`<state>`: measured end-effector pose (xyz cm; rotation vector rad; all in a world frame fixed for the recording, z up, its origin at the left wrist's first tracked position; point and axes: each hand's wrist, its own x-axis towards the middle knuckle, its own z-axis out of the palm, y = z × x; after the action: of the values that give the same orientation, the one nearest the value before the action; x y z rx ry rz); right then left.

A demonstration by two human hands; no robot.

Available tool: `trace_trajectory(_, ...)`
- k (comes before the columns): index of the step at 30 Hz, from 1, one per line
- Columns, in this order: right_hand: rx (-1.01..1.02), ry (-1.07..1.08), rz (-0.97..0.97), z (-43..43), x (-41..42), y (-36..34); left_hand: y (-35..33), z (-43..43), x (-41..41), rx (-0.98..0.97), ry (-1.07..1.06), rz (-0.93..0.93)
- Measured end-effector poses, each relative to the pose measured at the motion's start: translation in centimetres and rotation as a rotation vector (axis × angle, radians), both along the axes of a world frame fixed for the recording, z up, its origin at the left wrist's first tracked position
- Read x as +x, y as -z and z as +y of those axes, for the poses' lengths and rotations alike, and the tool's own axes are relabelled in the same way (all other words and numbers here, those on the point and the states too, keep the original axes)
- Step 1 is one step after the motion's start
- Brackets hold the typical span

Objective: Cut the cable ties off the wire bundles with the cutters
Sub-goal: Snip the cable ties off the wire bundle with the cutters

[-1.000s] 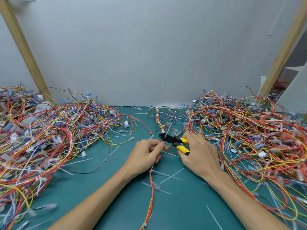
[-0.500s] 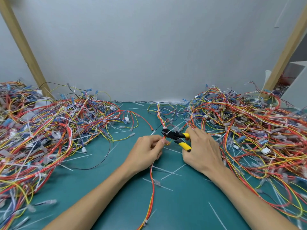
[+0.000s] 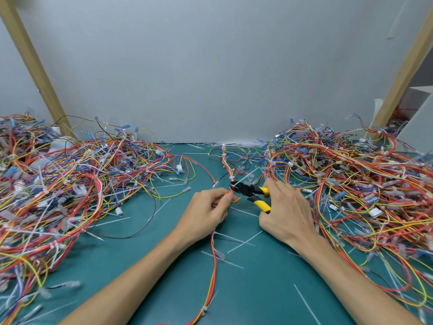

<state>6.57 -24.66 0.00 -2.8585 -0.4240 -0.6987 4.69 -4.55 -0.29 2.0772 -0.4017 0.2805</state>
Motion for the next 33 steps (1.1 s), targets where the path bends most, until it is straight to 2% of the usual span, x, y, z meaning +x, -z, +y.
trace_trajectory(11, 0.019, 0.018, 0.051, -0.14, 0.0, 0.1, 0.09, 0.06, 0.02, 0.032, 0.009, -0.034)
trace_trajectory(33, 0.022, 0.035, -0.026, 0.02, -0.11, 0.09, -0.05, 0.1, -0.19, 0.049, 0.02, -0.052)
